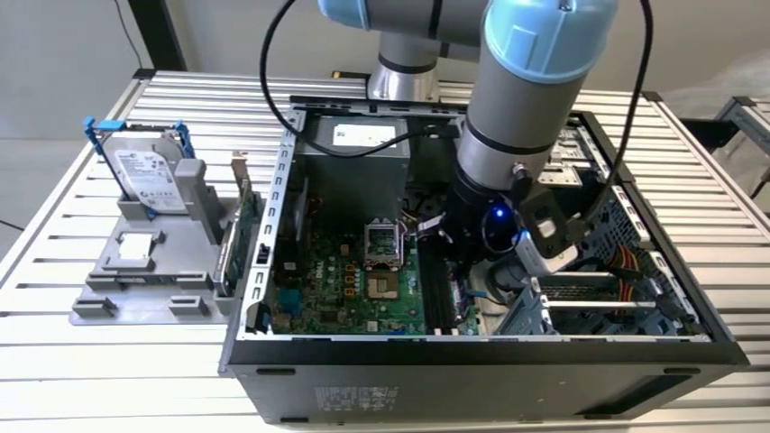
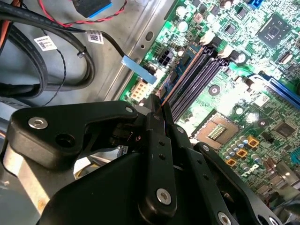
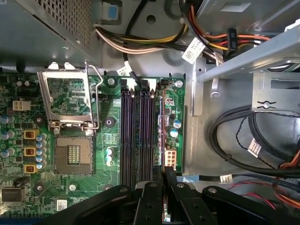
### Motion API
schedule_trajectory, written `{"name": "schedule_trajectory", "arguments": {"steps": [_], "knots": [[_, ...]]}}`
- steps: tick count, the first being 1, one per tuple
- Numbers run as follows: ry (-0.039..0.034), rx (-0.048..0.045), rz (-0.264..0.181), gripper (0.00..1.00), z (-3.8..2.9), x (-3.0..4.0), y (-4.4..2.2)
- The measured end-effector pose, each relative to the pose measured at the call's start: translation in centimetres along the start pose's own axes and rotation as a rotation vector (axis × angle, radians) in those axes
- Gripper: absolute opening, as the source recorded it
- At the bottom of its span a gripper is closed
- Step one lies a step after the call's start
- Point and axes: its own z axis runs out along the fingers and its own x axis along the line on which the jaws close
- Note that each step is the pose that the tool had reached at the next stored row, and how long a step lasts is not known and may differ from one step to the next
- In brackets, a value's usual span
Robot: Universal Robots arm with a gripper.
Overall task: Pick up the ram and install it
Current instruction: 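Insert the ram into the slot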
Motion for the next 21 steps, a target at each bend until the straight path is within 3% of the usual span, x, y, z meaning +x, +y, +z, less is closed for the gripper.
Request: {"name": "schedule_trajectory", "arguments": {"steps": [21], "knots": [[0.0002,0.0023,-0.018,0.0,0.66,0.35,-0.04]]}}
